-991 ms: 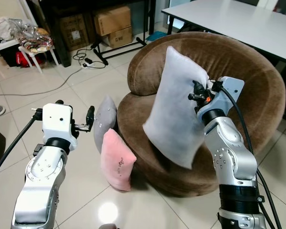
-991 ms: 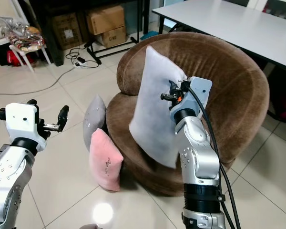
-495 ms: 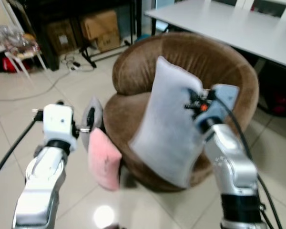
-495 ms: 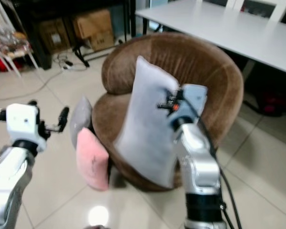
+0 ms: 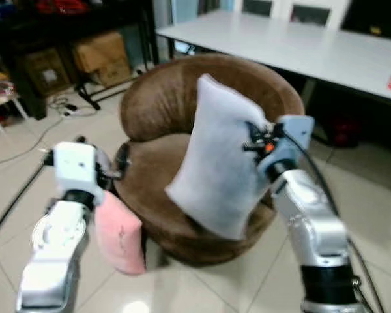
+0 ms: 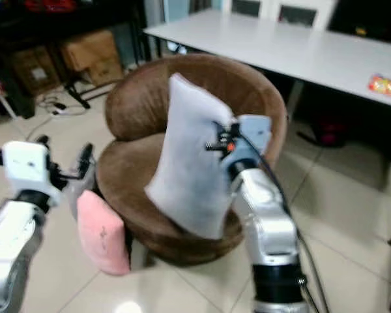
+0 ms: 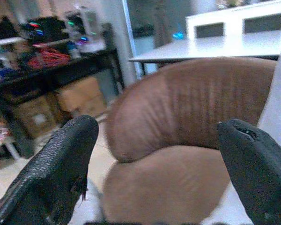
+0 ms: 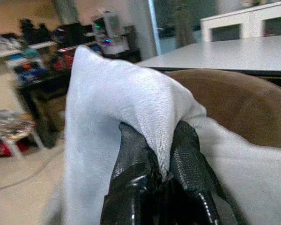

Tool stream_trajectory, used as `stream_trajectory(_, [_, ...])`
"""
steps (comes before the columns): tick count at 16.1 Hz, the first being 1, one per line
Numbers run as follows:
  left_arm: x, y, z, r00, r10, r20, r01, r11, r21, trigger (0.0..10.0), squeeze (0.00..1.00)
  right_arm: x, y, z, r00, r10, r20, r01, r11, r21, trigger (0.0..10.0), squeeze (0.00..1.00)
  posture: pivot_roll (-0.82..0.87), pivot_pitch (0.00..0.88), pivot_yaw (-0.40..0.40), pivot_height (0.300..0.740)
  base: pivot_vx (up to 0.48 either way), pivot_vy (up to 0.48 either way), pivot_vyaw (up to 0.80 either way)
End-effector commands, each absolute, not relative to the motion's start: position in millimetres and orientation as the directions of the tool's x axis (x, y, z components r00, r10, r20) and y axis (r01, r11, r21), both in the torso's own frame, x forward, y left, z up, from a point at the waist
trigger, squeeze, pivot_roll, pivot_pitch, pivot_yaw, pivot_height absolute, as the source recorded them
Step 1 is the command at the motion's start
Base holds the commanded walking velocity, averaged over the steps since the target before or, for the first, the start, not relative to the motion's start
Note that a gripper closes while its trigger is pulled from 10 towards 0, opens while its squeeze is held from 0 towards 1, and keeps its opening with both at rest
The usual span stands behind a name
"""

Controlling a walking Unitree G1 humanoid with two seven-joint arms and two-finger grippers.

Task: Move the pillow to the sofa from floor

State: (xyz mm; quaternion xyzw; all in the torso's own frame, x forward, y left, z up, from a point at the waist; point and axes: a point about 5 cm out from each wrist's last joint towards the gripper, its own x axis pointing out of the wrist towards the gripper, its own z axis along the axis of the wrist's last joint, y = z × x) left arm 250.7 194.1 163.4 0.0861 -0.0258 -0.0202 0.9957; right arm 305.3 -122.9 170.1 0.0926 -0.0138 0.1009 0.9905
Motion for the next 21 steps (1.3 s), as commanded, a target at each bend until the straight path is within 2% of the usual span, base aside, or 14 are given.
stream_trajectory(1, [250.1,200.7,165.1,0.998,-0.025,0.052,0.015,0.983,0.183,10.0,0.0,306.6,-111.9,187.5,0.961,0.241,0.132,-0.262,0.949,0.173,10.0,0.0,-0.03,0.0,0.027,0.74,0.307,0.0,0.0])
stream_trajectory(8, [248.7,201.5,165.5,0.998,-0.029,0.051,0.019,0.982,0.187,10.0,0.0,306.8,-99.0,192.2,0.929,0.337,0.15,-0.355,0.927,0.118,10.0,0.0,-0.02,0.0,0.024,0.74,0.309,0.0,0.0])
stream_trajectory(11, [247.6,200.4,165.3,0.998,-0.037,0.049,0.027,0.981,0.19,10.0,0.0,307.2,-95.6,193.6,0.925,0.348,0.154,-0.365,0.926,0.096,10.0,0.0,-0.02,0.0,0.023,0.74,0.312,0.0,0.8])
stream_trajectory(18, [246.8,198.3,164.4,0.998,-0.047,0.044,0.037,0.98,0.195,10.0,0.0,306.1,-87.8,195.6,0.897,0.41,0.165,-0.426,0.902,0.076,10.0,0.0,-0.02,0.0,0.023,0.74,0.313,0.0,0.0])
stream_trajectory(21, [246.1,198.4,164.5,0.998,-0.046,0.046,0.036,0.98,0.196,10.0,0.0,305.5,-87.1,196.4,0.893,0.416,0.173,-0.431,0.901,0.059,10.0,0.0,-0.01,0.0,0.016,0.74,0.315,0.0,0.69])
